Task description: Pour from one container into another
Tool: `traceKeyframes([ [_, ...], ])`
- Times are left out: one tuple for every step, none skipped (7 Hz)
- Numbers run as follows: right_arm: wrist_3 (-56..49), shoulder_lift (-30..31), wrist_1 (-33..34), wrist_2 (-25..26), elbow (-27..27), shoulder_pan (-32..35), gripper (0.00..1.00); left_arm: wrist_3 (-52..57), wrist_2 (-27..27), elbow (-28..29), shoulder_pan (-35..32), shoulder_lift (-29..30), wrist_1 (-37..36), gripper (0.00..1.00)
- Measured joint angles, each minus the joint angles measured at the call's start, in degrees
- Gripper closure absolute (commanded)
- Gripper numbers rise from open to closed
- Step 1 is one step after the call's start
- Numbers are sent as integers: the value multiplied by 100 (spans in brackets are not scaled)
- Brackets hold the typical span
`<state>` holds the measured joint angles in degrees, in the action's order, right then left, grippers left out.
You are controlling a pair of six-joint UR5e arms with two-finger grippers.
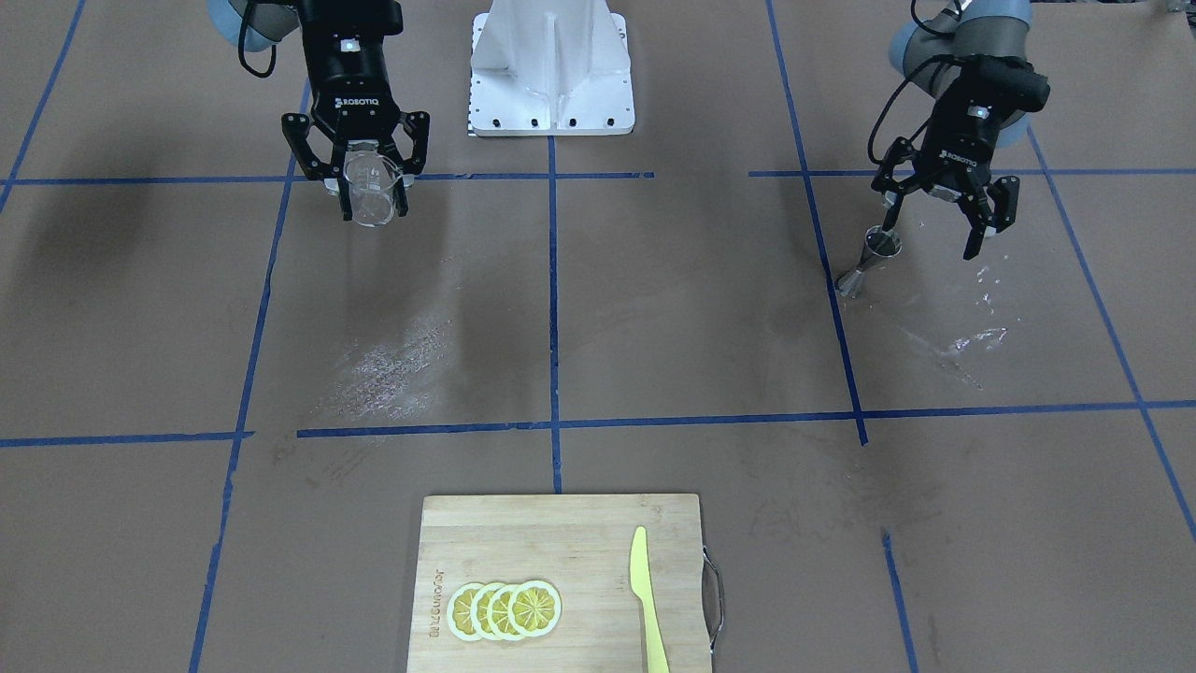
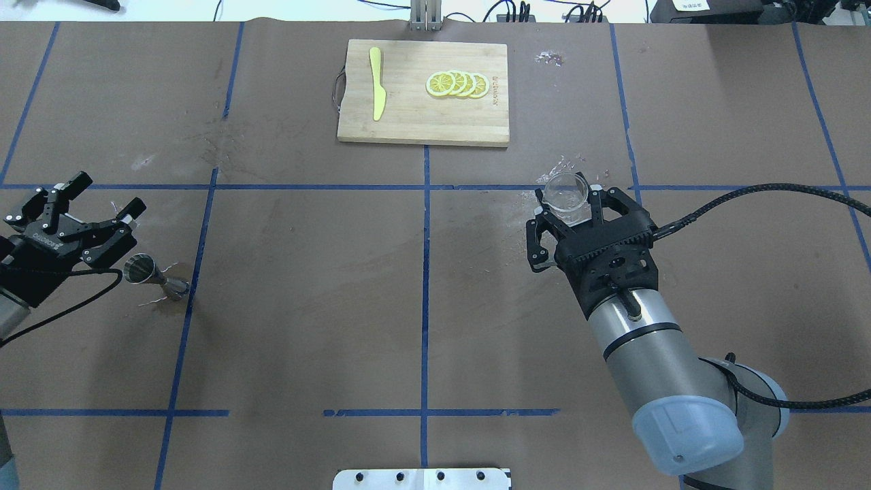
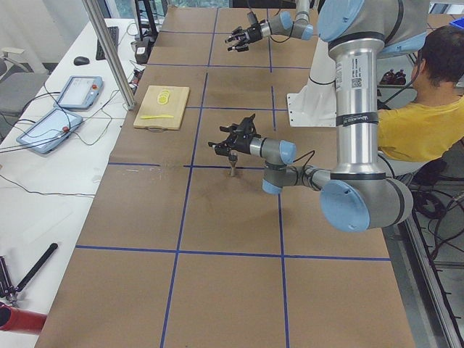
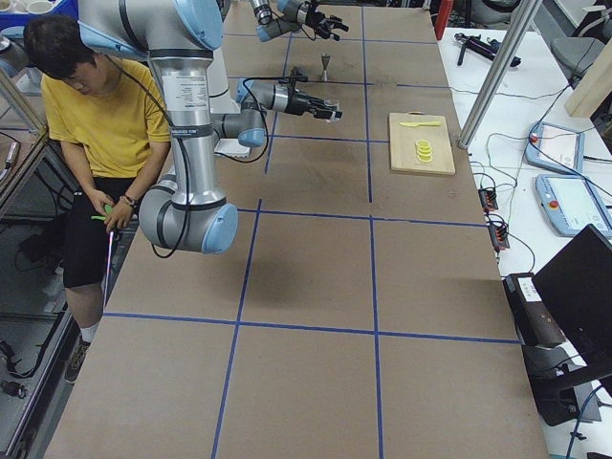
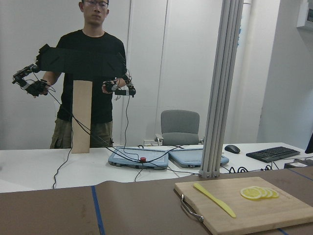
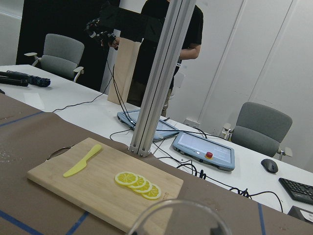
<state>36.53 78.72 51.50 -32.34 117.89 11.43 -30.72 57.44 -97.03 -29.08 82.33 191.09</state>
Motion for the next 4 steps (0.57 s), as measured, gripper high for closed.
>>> traceKeyframes([
  [5,3,0,2,-1,0,100,335,1225,-2,-804,-13,-359,0],
  [9,3,0,6,-2,0,100,765,2533,-2,-1691,1,-826,0],
  [14,4,0,8,-2,0,100,1262,3799,2,-2597,40,-1400,0],
  [18,3,0,8,-3,0,100,1833,4784,6,-3389,71,-1995,0],
])
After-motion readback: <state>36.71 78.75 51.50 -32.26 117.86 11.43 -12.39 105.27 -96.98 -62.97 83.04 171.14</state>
